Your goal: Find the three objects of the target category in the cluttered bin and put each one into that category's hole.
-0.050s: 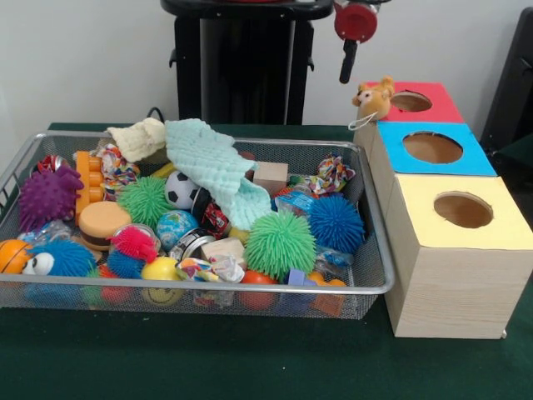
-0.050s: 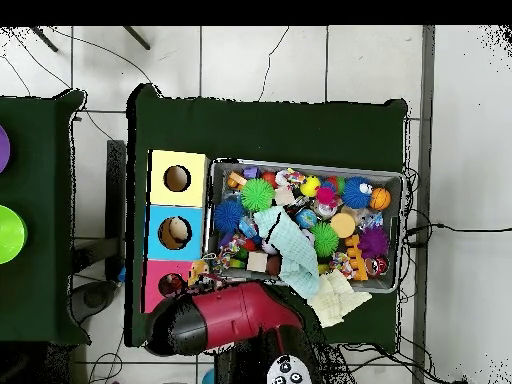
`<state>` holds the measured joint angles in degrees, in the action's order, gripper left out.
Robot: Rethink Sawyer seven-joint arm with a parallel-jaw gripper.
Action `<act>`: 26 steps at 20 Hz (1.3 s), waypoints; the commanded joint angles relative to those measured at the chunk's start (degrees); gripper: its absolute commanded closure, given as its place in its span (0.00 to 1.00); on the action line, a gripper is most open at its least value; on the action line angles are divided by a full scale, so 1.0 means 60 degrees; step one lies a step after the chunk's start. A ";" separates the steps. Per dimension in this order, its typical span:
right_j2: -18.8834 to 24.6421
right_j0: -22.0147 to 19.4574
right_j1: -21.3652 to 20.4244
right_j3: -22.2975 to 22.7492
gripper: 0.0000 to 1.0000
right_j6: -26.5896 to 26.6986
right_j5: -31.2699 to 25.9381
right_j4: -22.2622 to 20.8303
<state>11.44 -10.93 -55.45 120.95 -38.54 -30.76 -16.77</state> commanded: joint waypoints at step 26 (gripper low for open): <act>-0.0001 -0.0873 0.0668 -0.0404 0.00 -0.0414 -0.0535 -0.0940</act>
<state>9.62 -12.90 -52.36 121.03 -38.54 -29.80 -18.98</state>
